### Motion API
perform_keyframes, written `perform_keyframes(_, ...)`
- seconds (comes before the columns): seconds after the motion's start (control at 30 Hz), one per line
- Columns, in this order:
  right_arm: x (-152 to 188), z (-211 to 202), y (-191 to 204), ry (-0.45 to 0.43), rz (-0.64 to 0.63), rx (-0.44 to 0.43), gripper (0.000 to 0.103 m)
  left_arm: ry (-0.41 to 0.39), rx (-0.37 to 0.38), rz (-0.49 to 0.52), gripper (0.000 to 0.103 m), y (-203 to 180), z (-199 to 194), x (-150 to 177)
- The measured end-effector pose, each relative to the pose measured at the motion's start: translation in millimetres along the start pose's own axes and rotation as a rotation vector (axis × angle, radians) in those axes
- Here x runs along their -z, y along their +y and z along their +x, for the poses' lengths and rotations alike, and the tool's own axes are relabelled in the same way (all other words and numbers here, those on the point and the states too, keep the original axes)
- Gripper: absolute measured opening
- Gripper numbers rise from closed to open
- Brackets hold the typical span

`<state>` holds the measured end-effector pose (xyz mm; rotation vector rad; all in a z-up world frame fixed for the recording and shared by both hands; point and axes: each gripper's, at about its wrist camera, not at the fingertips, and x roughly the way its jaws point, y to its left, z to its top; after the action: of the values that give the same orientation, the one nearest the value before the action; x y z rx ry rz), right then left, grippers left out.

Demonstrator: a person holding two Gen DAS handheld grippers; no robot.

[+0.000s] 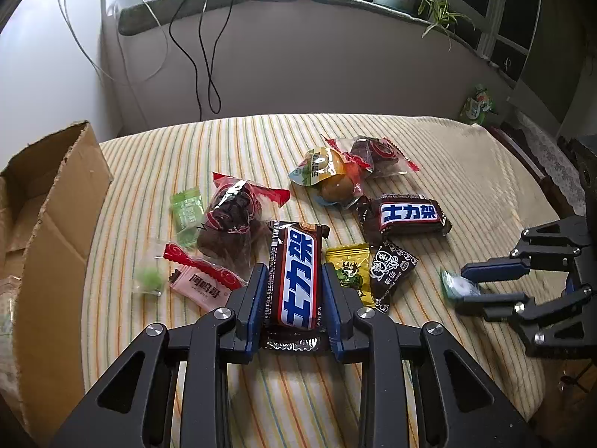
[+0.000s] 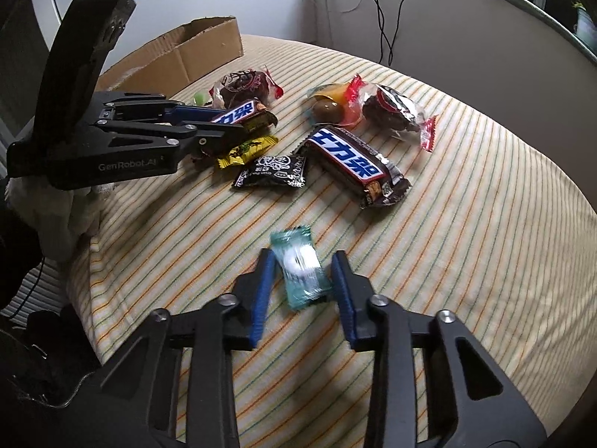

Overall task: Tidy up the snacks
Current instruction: 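Carry the chocolate bar and mint packet into the box and open both grippers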

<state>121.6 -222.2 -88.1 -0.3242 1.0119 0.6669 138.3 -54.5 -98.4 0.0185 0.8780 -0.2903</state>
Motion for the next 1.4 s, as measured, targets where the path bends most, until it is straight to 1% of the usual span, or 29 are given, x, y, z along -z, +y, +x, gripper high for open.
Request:
perform_keyframes(0.13, 2.9, -2.8, -0.8, -0.003, 0.015, 0.003, 0.024, -0.016, 0.013, -0.013, 0.027, 1.9, -7.2, 1.3)
perform_keyframes(0.37, 4.2, -10.1, 7.3, -0.017, 0.022, 0.015, 0.024, -0.059, 0.032, -0.023, 0.027, 1.7, -30.8, 6.0)
perform_keyframes(0.63, -11.1, -27.0, 18.3, -0.067, 0.025, 0.037, 0.024, -0.132, 0.027, -0.051, 0.027, 15.7, -65.4, 6.0)
perform_keyframes(0.73, -24.2, -33.3, 25.2, -0.094, 0.013, 0.037, 0.024, -0.166, 0.008, -0.066, 0.027, 28.4, -80.3, 4.7)
perform_keyframes(0.97, -70.4, -35.9, 54.4, -0.158, -0.046, 0.027, 0.024, -0.213, -0.051, -0.122, 0.027, 65.0, -105.6, 7.9)
perform_keyframes(1.2, -121.4, -27.0, 83.7, -0.201, -0.098, -0.008, 0.024, -0.236, -0.117, -0.173, 0.027, 101.6, -119.5, 11.4)
perform_keyframes(1.4, -165.3, -9.7, 112.2, -0.223, -0.147, -0.035, 0.024, -0.234, -0.161, -0.219, 0.027, 131.9, -122.7, 16.1)
